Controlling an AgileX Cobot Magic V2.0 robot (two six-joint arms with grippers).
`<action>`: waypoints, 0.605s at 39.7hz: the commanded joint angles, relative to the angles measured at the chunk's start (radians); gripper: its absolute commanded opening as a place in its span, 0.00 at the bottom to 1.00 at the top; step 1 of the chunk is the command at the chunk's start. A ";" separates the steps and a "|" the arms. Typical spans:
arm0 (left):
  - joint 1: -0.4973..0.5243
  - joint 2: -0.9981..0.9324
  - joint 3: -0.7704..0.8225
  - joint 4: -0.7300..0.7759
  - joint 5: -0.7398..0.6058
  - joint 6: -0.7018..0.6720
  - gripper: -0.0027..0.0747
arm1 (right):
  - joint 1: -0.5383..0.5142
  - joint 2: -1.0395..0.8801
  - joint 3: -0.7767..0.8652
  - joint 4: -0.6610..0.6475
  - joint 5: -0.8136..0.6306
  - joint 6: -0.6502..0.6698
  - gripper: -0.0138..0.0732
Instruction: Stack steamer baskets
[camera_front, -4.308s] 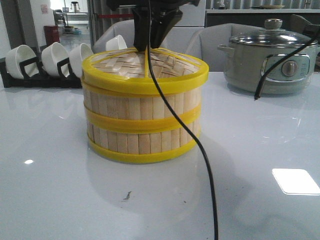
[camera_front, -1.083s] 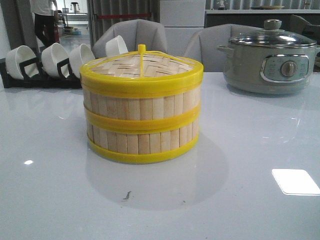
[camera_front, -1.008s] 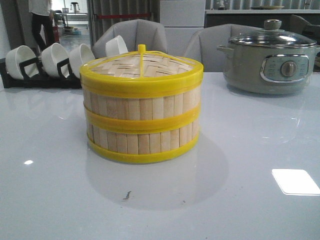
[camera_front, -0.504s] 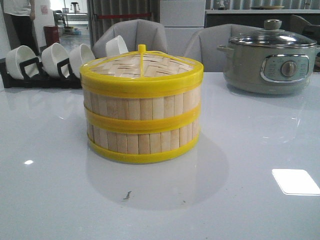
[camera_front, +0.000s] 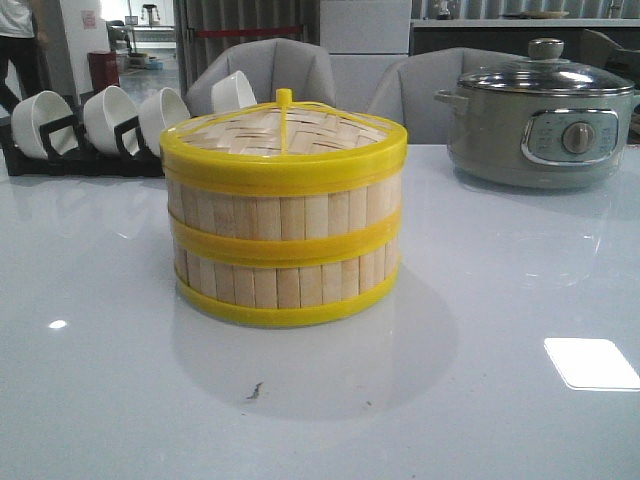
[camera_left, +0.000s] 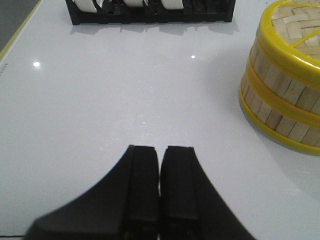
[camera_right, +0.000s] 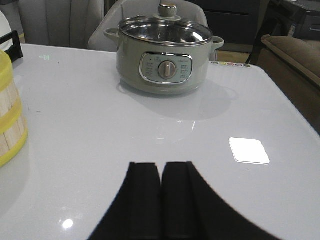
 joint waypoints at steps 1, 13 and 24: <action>-0.006 0.001 -0.029 -0.005 -0.077 -0.007 0.14 | -0.005 0.006 -0.029 -0.007 -0.095 -0.001 0.21; -0.006 0.001 -0.029 -0.005 -0.077 -0.007 0.14 | -0.005 0.006 -0.029 -0.007 -0.095 -0.001 0.21; -0.002 -0.040 -0.020 0.101 -0.248 -0.003 0.14 | -0.005 0.006 -0.029 -0.007 -0.095 -0.001 0.21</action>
